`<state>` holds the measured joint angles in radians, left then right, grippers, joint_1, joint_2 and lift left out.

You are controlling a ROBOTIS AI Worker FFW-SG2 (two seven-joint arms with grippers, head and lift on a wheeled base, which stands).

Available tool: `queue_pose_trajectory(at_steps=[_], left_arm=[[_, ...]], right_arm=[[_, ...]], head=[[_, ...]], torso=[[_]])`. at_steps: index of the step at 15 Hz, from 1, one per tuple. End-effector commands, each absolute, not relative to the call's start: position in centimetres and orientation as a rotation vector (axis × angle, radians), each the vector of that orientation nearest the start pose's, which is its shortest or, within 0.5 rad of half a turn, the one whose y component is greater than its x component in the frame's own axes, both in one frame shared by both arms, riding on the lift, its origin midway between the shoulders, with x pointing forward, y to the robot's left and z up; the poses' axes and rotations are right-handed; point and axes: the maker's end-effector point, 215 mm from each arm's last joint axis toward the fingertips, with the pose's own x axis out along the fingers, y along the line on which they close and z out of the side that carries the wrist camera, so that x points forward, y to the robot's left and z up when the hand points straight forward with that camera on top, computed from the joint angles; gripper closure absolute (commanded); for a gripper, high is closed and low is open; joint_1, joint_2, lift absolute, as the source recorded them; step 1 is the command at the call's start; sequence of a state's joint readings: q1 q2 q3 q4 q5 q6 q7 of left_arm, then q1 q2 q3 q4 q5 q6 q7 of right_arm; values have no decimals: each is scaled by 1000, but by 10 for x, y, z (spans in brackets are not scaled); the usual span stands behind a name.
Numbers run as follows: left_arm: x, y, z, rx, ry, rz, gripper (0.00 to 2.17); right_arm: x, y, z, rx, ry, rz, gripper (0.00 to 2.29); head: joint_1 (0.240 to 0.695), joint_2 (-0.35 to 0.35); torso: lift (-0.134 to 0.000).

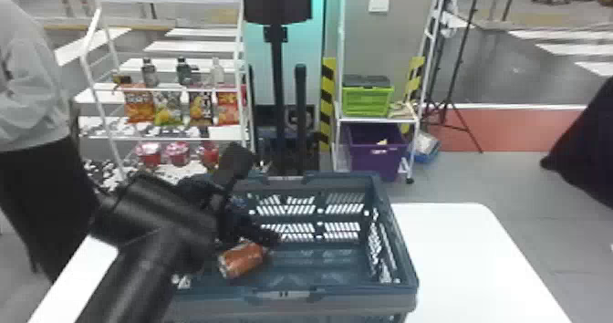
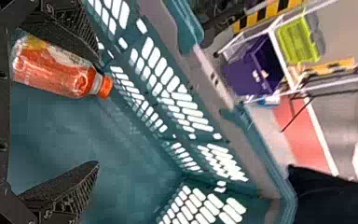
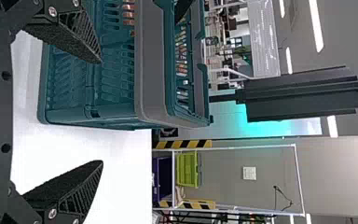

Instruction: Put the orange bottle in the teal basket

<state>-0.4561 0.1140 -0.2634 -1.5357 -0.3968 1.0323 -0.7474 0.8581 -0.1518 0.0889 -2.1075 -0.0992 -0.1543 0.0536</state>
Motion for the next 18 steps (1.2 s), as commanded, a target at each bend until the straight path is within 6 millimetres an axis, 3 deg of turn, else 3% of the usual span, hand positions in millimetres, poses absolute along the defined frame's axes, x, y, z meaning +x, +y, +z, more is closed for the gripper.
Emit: queue_pose_trajectory(at_steps=[1, 4, 8, 12, 14, 15, 18], left_arm=[[603, 157, -365, 248, 675, -526, 120], [577, 184, -336, 114, 591, -473, 120], [540, 214, -328, -2, 545, -414, 124], [497, 256, -323, -62, 483, -304, 120], [476, 271, -298, -29, 325, -237, 124], [464, 278, -260, 31, 146, -189, 120], [409, 274, -242, 38, 31, -151, 110]], right_arm=[[319, -177, -398, 51, 181, 201, 127], [318, -177, -396, 50, 179, 202, 127], [319, -177, -389, 48, 168, 201, 127], [318, -176, -386, 46, 166, 204, 127], [317, -176, -384, 46, 164, 206, 127], [317, -175, -383, 46, 163, 209, 127], [317, -175, -380, 42, 159, 217, 127]], head=[[499, 0], [499, 0], [499, 0], [499, 0], [499, 0], [499, 0], [499, 0]], torso=[[0], [0], [0], [0], [0], [0], [0]])
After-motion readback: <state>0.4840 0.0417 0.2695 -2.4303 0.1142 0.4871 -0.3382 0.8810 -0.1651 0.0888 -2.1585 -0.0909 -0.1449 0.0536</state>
